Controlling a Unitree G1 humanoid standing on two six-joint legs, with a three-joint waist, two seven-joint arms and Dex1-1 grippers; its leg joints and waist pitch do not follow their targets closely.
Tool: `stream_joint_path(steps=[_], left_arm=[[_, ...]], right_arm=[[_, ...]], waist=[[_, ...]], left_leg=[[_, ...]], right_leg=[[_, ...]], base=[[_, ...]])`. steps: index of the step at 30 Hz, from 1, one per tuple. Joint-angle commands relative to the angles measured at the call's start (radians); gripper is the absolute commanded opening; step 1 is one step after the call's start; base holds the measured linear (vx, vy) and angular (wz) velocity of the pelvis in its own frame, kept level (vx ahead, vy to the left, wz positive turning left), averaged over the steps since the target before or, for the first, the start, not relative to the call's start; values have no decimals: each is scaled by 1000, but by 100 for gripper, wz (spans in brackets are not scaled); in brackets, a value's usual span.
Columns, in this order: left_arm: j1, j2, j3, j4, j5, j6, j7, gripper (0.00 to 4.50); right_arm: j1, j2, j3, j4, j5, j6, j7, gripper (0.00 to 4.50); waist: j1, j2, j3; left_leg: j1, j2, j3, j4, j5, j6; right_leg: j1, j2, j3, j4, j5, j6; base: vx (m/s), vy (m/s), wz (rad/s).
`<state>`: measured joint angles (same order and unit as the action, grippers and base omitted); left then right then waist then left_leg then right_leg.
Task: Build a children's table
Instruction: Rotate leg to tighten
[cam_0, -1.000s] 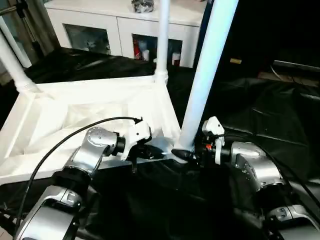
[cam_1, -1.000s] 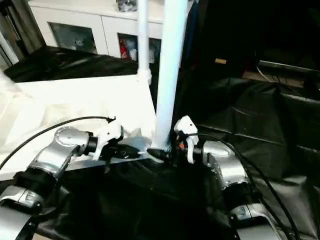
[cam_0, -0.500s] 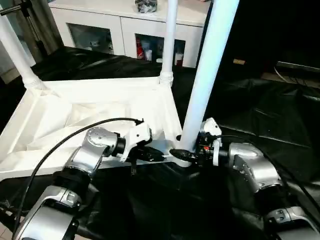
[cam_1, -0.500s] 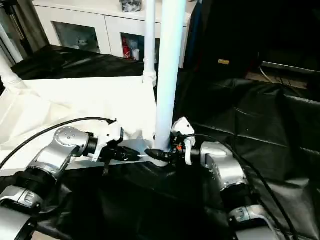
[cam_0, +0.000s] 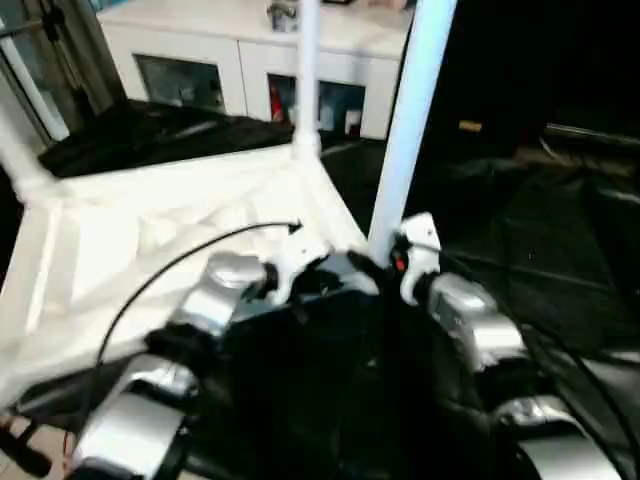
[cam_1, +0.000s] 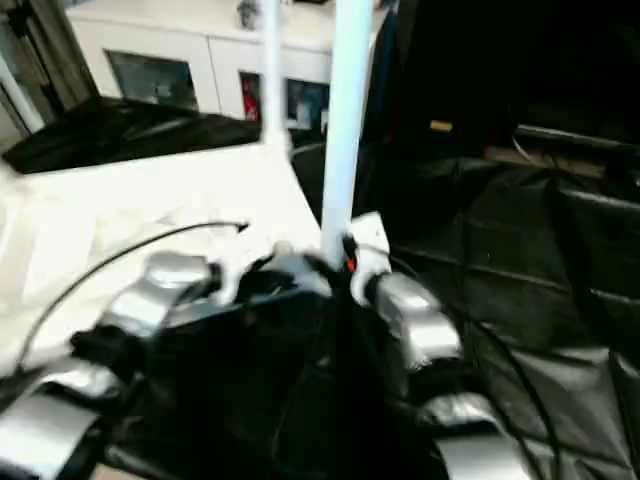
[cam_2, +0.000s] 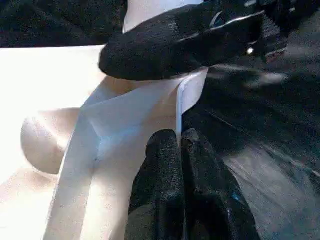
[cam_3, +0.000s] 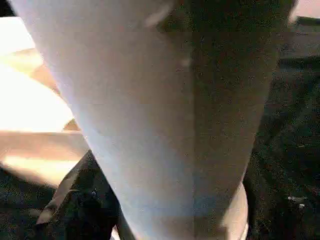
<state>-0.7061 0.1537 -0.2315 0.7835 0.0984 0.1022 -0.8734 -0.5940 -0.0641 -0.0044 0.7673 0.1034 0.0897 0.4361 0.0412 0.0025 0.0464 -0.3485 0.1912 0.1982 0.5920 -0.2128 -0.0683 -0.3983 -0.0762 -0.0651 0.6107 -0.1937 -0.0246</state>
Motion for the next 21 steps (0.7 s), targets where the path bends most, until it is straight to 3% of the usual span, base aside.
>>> stream_joint_path(steps=[1,2,3,7,9,14,21], left_arm=[[-28,-65,-13,-13,-12,-18,18,0],[-27,-68,-17,-16,-13,-24,7,0],[-25,-69,-19,-19,-14,-28,-2,0],[-12,-55,-29,-29,-18,-45,-44,0],[9,-29,-40,-46,-30,-63,-109,0],[31,8,-50,-70,-40,-68,-179,0],[68,76,-47,-105,-74,-114,-333,0]], right_arm=[[8,61,66,65,-35,25,33,274],[3,64,63,66,-27,18,50,274],[0,66,60,65,-20,15,65,329],[2,60,49,42,13,23,143,359],[24,22,93,-6,4,17,241,384],[66,-43,142,-70,20,11,395,384],[118,-150,168,-163,29,48,577,384]], waist=[[-1,-2,-55],[0,-2,-55],[-2,-1,-57],[-1,-1,-56],[1,-2,-56],[0,-1,-58],[7,2,-56]], left_leg=[[2,42,-22,-72,-153,33],[2,43,-21,-72,-146,39],[-3,42,-22,-70,-123,54],[0,43,-21,-70,-134,68],[-2,44,-21,-70,-145,72],[-4,48,-22,-68,-111,91],[-2,50,-18,-68,-134,94]], right_leg=[[44,-76,53,-83,-216,-210],[44,-76,53,-82,-196,-215],[49,-74,52,-75,-143,-230],[49,-76,52,-76,-144,-242],[53,-77,52,-79,-159,-238],[54,-77,52,-68,-87,-259],[53,-73,49,-67,-87,-272]], base=[[0,0,0],[0,0,0],[0,0,0],[0,0,0],[0,0,0],[0,0,0],[0,0,0]])
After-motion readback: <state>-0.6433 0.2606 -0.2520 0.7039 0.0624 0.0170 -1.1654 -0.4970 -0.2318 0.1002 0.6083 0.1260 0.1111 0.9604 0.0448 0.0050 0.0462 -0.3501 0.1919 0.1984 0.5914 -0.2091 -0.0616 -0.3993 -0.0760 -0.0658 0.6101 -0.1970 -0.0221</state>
